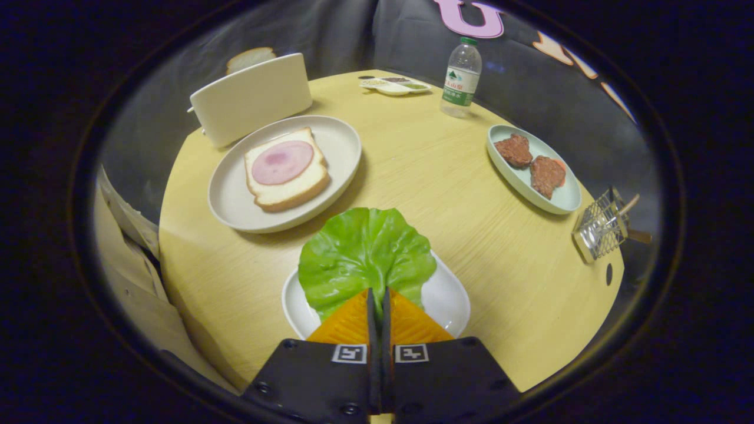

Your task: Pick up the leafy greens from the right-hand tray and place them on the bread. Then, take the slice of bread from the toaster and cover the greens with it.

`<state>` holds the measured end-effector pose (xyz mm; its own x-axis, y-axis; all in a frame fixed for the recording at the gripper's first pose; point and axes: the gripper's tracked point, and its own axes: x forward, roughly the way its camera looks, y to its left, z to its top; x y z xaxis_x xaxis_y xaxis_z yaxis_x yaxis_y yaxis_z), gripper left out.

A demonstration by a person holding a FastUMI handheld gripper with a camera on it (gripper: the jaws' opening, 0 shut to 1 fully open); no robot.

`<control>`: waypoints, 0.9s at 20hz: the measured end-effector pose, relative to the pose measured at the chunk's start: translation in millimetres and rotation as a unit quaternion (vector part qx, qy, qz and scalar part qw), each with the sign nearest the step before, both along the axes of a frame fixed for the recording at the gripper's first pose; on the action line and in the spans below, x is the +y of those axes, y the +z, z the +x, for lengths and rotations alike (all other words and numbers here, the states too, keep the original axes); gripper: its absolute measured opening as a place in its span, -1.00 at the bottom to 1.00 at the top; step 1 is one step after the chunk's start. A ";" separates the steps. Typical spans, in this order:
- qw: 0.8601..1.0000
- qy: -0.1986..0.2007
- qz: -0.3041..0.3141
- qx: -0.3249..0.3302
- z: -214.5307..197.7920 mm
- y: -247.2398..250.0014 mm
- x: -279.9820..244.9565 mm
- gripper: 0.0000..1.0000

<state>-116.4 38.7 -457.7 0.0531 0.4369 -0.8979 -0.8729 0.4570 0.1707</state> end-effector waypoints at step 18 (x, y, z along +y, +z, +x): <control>0.996 -0.043 0.006 -0.081 -3.1 97.5 13.4 -0.93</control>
